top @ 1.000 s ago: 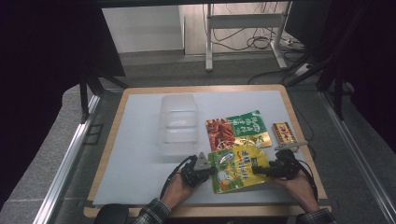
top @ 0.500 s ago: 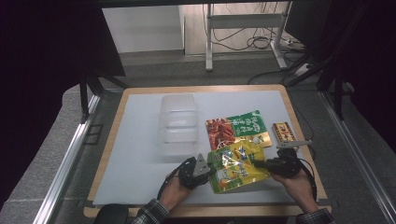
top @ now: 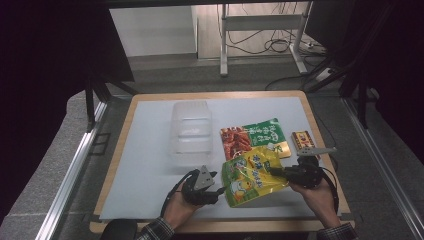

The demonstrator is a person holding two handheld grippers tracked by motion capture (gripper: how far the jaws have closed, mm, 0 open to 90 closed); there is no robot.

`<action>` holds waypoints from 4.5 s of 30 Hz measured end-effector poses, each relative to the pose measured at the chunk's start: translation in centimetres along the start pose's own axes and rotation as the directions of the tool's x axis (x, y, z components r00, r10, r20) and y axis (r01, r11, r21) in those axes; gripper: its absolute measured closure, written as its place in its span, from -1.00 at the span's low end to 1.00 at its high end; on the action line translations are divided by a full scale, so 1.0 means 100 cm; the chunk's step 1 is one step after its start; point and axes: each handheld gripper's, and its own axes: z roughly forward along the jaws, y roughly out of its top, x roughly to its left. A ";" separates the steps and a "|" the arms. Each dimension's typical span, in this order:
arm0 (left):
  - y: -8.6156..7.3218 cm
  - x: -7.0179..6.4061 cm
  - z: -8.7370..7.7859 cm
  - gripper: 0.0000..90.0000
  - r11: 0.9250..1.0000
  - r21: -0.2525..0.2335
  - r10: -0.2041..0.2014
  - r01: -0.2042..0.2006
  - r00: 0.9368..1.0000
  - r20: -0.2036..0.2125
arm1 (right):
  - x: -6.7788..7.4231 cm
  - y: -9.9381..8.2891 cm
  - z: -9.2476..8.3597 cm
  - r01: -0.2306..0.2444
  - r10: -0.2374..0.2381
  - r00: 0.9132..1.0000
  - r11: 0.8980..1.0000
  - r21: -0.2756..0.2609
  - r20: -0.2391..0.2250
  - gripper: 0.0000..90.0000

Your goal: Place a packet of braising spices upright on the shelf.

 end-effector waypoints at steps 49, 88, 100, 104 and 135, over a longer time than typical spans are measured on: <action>-0.018 0.001 -0.033 -0.81 0.998 -0.061 0.025 -0.030 0.997 -0.078 | 0.046 0.071 -0.013 0.127 -0.129 0.991 0.990 -0.064 -0.028 0.97; -0.028 0.001 -0.046 -0.91 1.000 -0.030 -0.004 0.002 0.995 -0.097 | 0.028 0.128 -0.006 0.172 -0.175 0.985 0.976 -0.134 -0.009 0.97; -0.032 0.004 -0.054 -0.92 0.998 -0.045 -0.040 0.036 0.994 -0.100 | 0.021 0.150 0.008 0.182 -0.183 0.983 0.975 -0.131 0.004 0.97; -0.033 0.005 -0.056 -0.92 0.998 -0.050 -0.049 0.044 0.994 -0.098 | 0.018 0.157 0.013 0.181 -0.182 0.983 0.975 -0.130 0.001 0.97; -0.037 0.000 -0.064 -0.92 0.997 -0.050 -0.061 0.057 0.995 -0.082 | -0.013 0.200 0.067 0.177 -0.180 0.984 0.975 -0.133 -0.008 0.97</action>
